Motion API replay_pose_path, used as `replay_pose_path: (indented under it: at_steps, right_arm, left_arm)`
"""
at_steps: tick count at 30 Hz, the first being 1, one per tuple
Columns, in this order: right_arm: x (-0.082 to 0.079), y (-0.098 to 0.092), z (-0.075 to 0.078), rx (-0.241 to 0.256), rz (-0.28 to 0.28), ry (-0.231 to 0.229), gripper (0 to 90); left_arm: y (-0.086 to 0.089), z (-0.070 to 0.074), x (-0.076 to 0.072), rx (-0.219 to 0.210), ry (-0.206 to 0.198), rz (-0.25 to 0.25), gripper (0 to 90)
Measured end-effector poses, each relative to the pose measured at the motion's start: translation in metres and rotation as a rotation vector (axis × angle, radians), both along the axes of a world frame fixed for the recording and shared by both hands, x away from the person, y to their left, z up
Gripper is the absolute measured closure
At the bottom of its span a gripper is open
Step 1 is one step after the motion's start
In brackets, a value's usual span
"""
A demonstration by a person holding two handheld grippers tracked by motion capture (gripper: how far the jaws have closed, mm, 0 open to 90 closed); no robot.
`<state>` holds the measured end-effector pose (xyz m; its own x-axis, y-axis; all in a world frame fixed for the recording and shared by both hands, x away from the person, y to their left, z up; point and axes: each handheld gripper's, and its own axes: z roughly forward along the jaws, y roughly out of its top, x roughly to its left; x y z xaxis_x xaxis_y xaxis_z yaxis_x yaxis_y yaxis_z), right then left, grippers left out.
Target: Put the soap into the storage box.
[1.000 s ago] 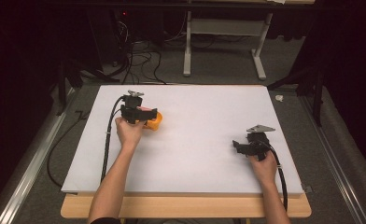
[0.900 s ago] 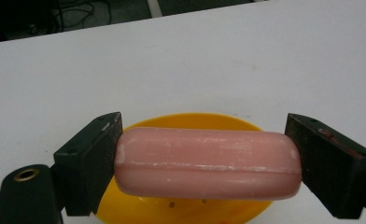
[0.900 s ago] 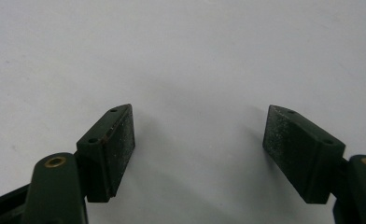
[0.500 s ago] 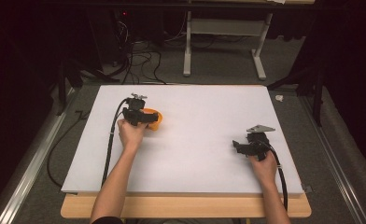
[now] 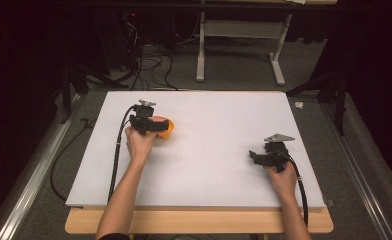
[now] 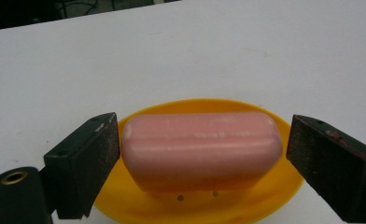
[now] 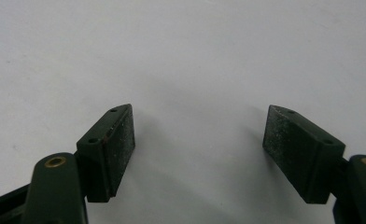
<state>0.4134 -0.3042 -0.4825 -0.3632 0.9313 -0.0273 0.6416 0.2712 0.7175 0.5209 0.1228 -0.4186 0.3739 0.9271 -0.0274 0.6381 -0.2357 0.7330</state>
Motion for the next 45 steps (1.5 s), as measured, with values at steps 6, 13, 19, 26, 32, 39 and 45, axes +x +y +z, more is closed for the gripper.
replay_pose_path:
  at_steps: [6,13,19,26,32,39,45]
  right_arm:
    - [0.000,0.000,0.000,0.000,0.001,-0.001,25.7]
    - [0.000,0.000,0.000,0.001,0.000,-0.002,25.7]
    - [0.000,0.000,0.000,0.001,0.000,-0.002,25.7]
    - [0.000,0.000,0.000,0.001,0.000,-0.002,25.7]
    - [0.000,0.000,0.000,0.001,0.000,-0.002,25.7]
    - [0.000,0.000,0.000,0.001,0.000,-0.002,25.7]
    - [0.000,0.000,0.000,0.000,0.001,-0.003,25.7]
  left_arm:
    - [0.001,0.003,-0.004,0.018,-0.011,-0.004,8.6]
    - [0.001,0.011,-0.010,0.005,-0.054,-0.022,11.1]
    - [0.004,0.014,-0.015,-0.008,-0.074,-0.025,12.4]
    - [0.009,0.018,-0.024,-0.013,-0.094,-0.031,13.4]
    - [0.012,0.021,-0.031,-0.012,-0.106,-0.045,14.1]
    - [0.015,0.027,-0.039,-0.019,-0.127,-0.060,14.4]
    - [0.021,0.030,-0.048,-0.046,-0.144,-0.068,14.5]
